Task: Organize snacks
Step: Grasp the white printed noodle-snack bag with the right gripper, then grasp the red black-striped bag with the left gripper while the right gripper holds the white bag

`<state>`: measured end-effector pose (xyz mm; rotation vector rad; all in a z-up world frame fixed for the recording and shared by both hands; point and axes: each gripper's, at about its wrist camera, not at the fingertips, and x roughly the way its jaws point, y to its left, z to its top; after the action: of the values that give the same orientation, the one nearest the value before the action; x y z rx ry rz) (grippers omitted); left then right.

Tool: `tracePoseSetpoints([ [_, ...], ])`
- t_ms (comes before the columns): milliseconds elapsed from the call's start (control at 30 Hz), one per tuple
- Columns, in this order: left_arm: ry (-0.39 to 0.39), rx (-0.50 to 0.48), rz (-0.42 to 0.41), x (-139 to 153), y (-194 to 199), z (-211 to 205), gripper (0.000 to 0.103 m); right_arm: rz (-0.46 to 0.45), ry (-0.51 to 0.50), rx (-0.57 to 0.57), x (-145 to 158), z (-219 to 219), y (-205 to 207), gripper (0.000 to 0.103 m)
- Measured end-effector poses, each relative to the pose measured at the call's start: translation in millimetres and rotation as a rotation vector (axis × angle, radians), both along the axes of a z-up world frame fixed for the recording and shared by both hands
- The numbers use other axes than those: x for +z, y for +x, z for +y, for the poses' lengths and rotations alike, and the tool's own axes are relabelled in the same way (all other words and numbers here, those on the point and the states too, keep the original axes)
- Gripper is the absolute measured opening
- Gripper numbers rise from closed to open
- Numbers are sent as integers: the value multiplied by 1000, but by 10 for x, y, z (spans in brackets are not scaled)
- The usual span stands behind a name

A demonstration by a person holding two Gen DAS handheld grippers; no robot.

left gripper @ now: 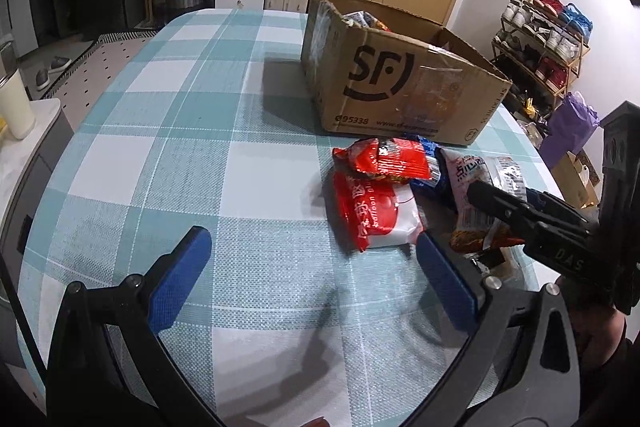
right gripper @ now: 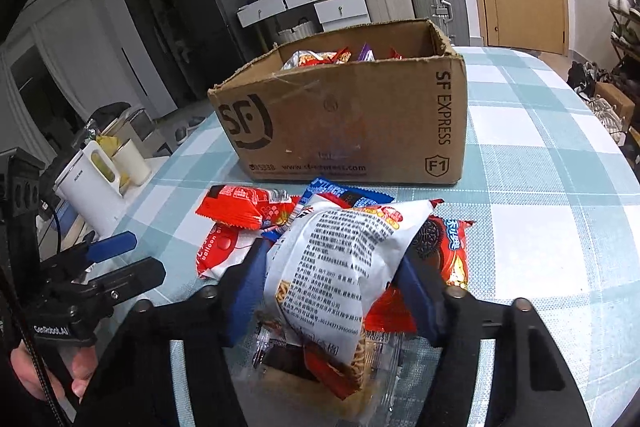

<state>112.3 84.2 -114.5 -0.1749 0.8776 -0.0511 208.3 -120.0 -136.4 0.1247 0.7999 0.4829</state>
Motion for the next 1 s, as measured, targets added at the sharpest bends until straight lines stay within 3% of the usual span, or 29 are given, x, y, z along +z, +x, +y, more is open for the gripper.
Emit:
tracePoseSetpoints([
  [167,3,0,0,3,10,-3,102,-5,20,19,1,-22,-24,48],
  [633,19,-20,-14,93,68,-63,102,-18,64,5,111,-194,-105,48],
  [1000,32,-51,-18,174,370,-208,102,-29,98,11,155,-278,-198,48],
])
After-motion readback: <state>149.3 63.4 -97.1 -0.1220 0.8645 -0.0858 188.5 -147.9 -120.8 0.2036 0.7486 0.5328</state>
